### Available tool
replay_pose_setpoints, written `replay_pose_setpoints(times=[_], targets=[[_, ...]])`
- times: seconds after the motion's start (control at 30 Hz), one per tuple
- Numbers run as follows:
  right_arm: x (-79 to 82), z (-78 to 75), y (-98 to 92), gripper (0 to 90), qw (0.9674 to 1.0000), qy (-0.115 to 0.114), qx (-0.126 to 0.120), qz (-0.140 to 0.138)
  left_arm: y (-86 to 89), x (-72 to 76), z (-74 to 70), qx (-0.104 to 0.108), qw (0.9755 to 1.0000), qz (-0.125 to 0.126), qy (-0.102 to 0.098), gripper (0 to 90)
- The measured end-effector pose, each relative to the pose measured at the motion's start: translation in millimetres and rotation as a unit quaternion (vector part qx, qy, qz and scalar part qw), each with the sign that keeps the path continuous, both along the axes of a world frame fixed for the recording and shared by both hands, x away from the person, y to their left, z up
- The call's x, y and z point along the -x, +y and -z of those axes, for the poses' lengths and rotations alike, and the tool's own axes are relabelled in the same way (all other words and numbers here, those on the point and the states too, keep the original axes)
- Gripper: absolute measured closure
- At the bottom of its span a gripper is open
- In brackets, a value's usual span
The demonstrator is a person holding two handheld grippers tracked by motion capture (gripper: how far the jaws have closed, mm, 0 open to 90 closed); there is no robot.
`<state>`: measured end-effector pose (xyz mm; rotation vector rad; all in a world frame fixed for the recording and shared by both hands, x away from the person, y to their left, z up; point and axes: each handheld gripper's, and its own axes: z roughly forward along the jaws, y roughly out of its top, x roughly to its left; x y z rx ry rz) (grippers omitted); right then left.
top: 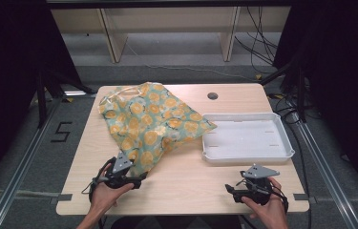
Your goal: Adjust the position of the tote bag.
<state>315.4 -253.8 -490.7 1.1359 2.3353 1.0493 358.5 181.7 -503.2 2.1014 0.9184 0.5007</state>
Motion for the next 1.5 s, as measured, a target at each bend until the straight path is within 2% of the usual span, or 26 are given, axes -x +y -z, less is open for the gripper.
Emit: replay_pose_setpoints(times=[0.03,0.1,0.13,0.17,0.23,0.27,0.33,0.37,0.4,0.47,0.5,0.57,0.6,0.67,0.73,0.8,0.83,0.87,0.97,1.0,1.07,1.1,1.13,1.2,1.23,1.5], targets=[[0.7,-0.3,0.1,23.5,1.0000,0.007,-0.004,0.001,-3.2,-2.7,2.6,-0.005,0.9999,-0.007,0.005,31.4],[0.6,-1.0,-0.6,23.5,0.9999,0.011,-0.001,0.000,-3.2,-7.2,4.4,-0.039,0.9992,0.004,0.006,39.6],[0.5,-0.9,-0.7,23.5,0.9999,0.011,-0.001,0.000,-5.3,-7.8,7.1,-0.025,0.9996,-0.005,0.009,46.2],[0.4,-0.7,-0.9,23.5,0.9999,0.012,0.000,-0.003,-3.3,-9.7,7.4,-0.034,0.9994,0.004,0.008,53.3],[1.9,-1.3,0.5,23.6,0.9999,0.015,-0.007,0.002,-1.2,-12.4,7.4,-0.048,0.9986,0.019,-0.005,73.9],[0.8,-0.3,0.2,23.6,1.0000,0.006,-0.003,-0.004,-1.6,-13.1,7.6,-0.049,0.9986,0.019,-0.003,80.4],[1.5,-1.4,1.3,23.6,0.9999,0.013,-0.004,-0.003,-2.5,-15.1,8.2,-0.043,0.9988,0.023,-0.005,88.7],[1.5,-0.7,1.0,23.6,0.9999,0.009,-0.004,-0.006,-2.6,-14.8,7.7,-0.042,0.9988,0.026,-0.006,89.3],[2.7,-1.6,1.5,23.6,0.9998,0.015,-0.008,-0.002,-2.4,-14.8,7.6,-0.047,0.9985,0.029,-0.008,89.5],[1.3,-0.9,0.7,23.6,0.9999,0.009,-0.004,-0.005,-4.6,-13.7,7.8,-0.032,0.9988,0.038,0.000,89.6],[1.5,-1.4,1.1,23.6,0.9999,0.014,-0.004,-0.001,-6.0,-13.2,7.0,-0.027,0.9987,0.042,0.001,89.5],[-0.1,0.3,0.0,23.6,0.9999,0.003,0.000,-0.012,-11.8,-11.0,6.8,-0.013,0.9988,0.047,0.007,89.3],[0.0,0.3,0.1,23.6,0.9999,0.003,-0.001,-0.013,-14.0,-9.9,6.0,-0.018,0.9980,0.060,0.011,89.3],[-0.4,0.0,0.5,23.6,0.9999,0.005,0.000,-0.012,-20.6,-8.4,5.4,-0.019,0.9973,0.070,0.012,89.3],[0.6,-0.6,1.0,23.6,0.9999,0.013,-0.003,-0.007,-29.4,-7.3,5.2,-0.001,0.9974,0.069,0.019,89.2],[0.6,-0.5,0.9,23.7,0.9999,0.011,-0.004,-0.008,-39.6,-6.8,5.2,0.007,0.9970,0.075,0.019,89.3],[-0.5,0.1,0.5,23.7,0.9999,0.004,0.000,-0.012,-44.2,-7.0,4.5,0.000,0.9965,0.080,0.021,89.2],[1.0,-1.2,1.3,23.7,0.9999,0.016,-0.005,-0.001,-50.1,-7.8,4.6,0.002,0.9963,0.084,0.020,89.2],[1.3,-1.2,1.0,23.8,0.9998,0.017,-0.003,-0.004,-68.9,-10.9,3.8,0.001,0.9954,0.093,0.020,89.1],[-0.3,0.0,0.6,23.8,0.9999,0.004,0.000,-0.013,-73.1,-11.0,3.6,-0.001,0.9955,0.093,0.020,89.1],[1.1,-1.1,1.3,23.8,0.9999,0.014,-0.005,-0.001,-83.9,-13.0,3.5,-0.014,0.9951,0.097,0.016,89.0],[-0.7,0.2,-0.3,23.8,0.9999,-0.005,0.001,-0.010,-90.9,-13.2,4.2,-0.007,0.9952,0.095,0.020,88.9],[-1.0,0.4,-0.3,23.9,0.9999,-0.007,0.001,-0.014,-95.6,-13.3,3.8,-0.005,0.9950,0.097,0.023,88.9],[0.0,-1.6,0.4,24.0,0.9999,0.008,-0.002,-0.007,-103.8,-14.6,3.6,0.002,0.9952,0.095,0.025,88.9],[-0.4,-1.0,0.7,24.0,1.0000,-0.001,-0.003,-0.005,-108.3,-15.5,3.0,0.003,0.9953,0.093,0.026,89.0],[-0.2,-2.3,1.5,24.2,0.9999,-0.001,-0.003,-0.010,-142.6,-28.8,-1.0,0.017,0.9952,0.092,0.027,88.5]])
